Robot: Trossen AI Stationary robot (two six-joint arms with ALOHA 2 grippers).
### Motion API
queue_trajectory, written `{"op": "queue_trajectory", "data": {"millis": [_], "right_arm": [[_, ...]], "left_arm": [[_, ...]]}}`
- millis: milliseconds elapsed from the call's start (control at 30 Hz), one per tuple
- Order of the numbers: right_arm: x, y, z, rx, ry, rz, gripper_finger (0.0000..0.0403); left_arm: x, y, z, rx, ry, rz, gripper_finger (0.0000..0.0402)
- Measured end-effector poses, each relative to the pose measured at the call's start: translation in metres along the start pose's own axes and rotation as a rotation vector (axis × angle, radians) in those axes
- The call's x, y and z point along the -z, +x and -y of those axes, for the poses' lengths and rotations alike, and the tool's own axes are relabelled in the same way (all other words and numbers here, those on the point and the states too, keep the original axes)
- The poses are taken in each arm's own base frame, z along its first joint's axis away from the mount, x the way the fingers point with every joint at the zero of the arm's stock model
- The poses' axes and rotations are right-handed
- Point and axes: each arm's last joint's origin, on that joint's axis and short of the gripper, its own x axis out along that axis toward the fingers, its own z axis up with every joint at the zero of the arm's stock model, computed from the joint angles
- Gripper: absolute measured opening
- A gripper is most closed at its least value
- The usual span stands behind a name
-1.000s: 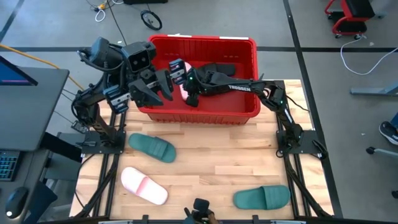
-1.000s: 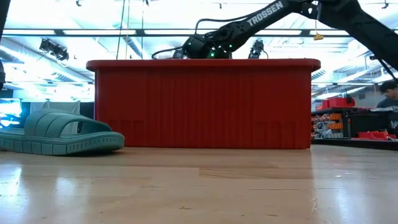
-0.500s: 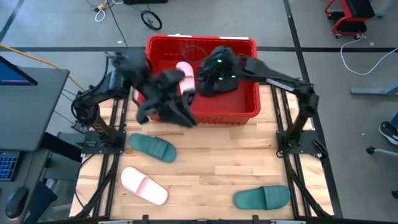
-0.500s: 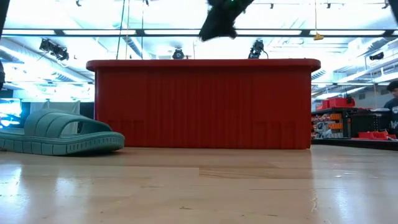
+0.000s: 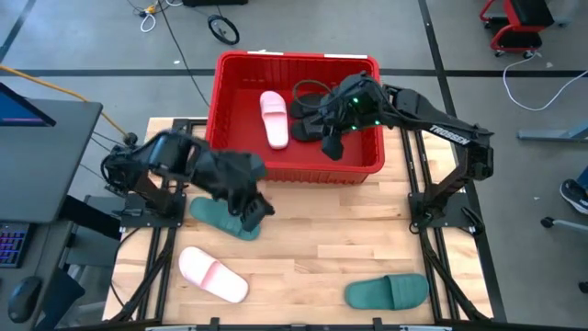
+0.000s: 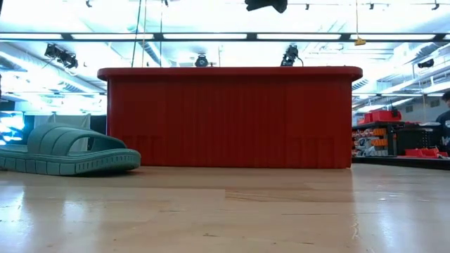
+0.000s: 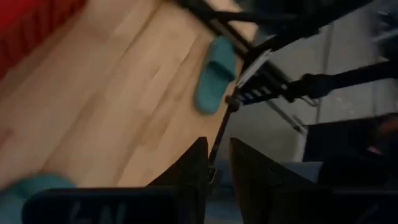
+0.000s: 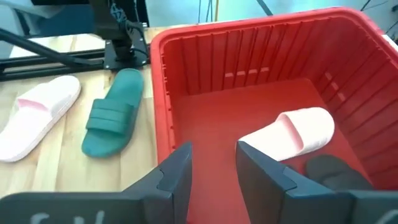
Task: Pick and place slides into bin
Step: Put the pink slide into the red bin
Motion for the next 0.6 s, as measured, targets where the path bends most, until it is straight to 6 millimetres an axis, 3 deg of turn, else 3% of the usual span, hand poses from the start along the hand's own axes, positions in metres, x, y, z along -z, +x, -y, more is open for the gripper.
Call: {"op": "queue_trajectory", "data": {"millis": [167, 367, 600], "right_arm": [[0.004, 0.005, -0.003, -0.009, -0.031, -0.044, 0.0128], [0.011, 0.014, -0.002, -0.015, -0.056, -0.126, 0.0128], [0.013, 0.014, -0.005, -0.026, -0.083, -0.145, 0.0128]], "left_arm": [[0.027, 0.014, 0.015, -0.062, -0.075, -0.047, 0.0079], [0.057, 0.049, 0.033, -0.133, -0.144, -0.143, 0.0076], [0.094, 0.088, 0.034, -0.385, -0.295, -0.254, 0.0081]]}}
